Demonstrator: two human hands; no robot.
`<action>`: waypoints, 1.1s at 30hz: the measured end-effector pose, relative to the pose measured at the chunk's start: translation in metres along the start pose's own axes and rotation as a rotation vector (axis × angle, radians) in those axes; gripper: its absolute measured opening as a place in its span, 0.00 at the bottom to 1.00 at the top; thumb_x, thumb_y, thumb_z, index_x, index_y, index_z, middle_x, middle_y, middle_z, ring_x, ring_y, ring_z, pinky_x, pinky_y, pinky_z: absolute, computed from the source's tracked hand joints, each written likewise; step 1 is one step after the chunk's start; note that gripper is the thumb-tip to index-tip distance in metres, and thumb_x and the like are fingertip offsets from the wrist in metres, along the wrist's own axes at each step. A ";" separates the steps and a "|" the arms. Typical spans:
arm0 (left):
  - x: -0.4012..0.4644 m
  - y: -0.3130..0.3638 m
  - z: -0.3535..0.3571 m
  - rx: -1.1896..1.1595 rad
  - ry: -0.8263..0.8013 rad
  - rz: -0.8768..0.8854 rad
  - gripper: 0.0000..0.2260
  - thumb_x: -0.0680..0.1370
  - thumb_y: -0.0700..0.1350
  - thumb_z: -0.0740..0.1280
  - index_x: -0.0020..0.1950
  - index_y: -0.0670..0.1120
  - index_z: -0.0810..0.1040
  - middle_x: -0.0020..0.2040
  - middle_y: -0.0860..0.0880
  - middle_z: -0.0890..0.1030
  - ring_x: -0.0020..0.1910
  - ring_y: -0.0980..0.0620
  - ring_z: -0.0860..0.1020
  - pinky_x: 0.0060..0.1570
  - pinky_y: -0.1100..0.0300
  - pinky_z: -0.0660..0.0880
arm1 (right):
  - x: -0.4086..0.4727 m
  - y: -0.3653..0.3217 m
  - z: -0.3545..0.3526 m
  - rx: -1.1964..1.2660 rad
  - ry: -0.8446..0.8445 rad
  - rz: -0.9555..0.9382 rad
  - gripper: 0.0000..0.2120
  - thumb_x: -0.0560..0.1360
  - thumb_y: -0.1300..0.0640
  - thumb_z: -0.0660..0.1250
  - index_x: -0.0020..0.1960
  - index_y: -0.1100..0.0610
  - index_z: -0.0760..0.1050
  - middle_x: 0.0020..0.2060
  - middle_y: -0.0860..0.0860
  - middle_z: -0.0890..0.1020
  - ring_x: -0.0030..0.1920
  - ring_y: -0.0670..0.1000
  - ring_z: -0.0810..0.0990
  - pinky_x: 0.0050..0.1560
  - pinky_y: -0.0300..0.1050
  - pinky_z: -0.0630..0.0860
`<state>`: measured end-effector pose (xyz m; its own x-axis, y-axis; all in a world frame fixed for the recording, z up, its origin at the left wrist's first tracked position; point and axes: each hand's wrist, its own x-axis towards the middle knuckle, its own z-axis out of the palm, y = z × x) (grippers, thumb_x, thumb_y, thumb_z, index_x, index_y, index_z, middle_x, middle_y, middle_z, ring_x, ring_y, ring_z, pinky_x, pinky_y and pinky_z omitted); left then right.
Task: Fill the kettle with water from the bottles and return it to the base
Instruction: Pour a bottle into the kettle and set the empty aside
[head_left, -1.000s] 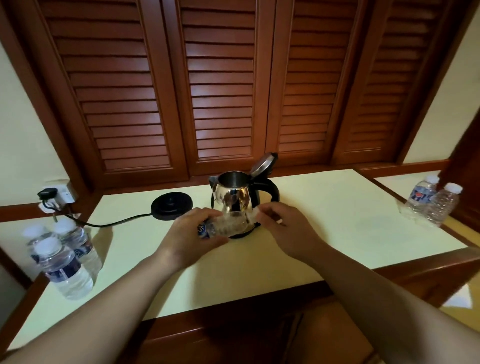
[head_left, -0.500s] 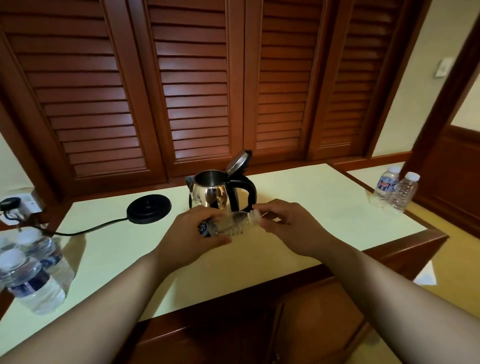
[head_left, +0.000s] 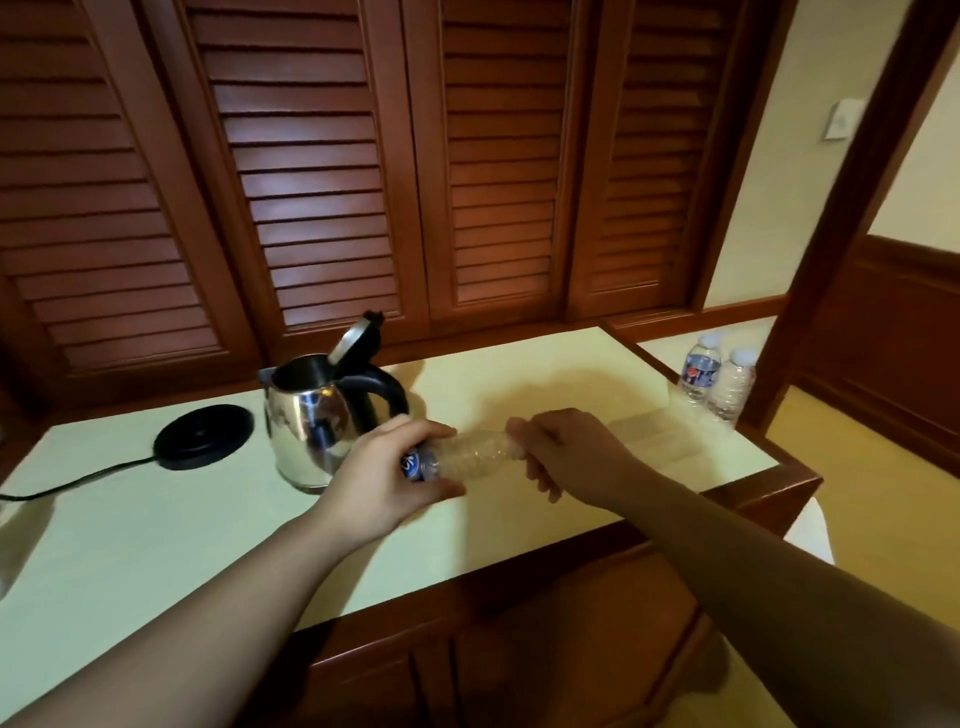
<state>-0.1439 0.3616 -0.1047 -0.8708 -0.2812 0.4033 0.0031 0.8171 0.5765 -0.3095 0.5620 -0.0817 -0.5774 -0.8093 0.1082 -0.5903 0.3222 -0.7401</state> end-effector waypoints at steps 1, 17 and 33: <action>0.007 0.005 0.010 -0.001 0.000 -0.003 0.24 0.68 0.54 0.82 0.63 0.54 0.82 0.52 0.58 0.79 0.53 0.58 0.78 0.51 0.63 0.75 | 0.001 0.009 -0.007 0.023 0.008 0.006 0.18 0.83 0.43 0.62 0.50 0.56 0.81 0.38 0.50 0.85 0.36 0.50 0.85 0.39 0.44 0.83; 0.086 0.044 0.175 -0.065 -0.244 -0.187 0.35 0.75 0.59 0.75 0.80 0.58 0.67 0.73 0.59 0.72 0.70 0.59 0.72 0.69 0.61 0.70 | -0.011 0.124 -0.116 0.035 0.308 0.106 0.13 0.75 0.47 0.75 0.55 0.52 0.81 0.45 0.45 0.84 0.43 0.47 0.83 0.45 0.46 0.84; 0.074 0.018 0.202 0.208 -0.277 -0.276 0.28 0.82 0.64 0.61 0.81 0.59 0.65 0.84 0.58 0.58 0.84 0.53 0.52 0.82 0.54 0.48 | -0.028 0.181 -0.207 -0.222 0.657 0.367 0.16 0.75 0.55 0.76 0.62 0.57 0.82 0.55 0.52 0.85 0.48 0.49 0.80 0.35 0.35 0.70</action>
<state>-0.3077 0.4574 -0.2081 -0.9241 -0.3808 0.0323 -0.3224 0.8221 0.4693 -0.5164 0.7447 -0.0814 -0.9320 -0.1972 0.3041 -0.3556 0.6596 -0.6621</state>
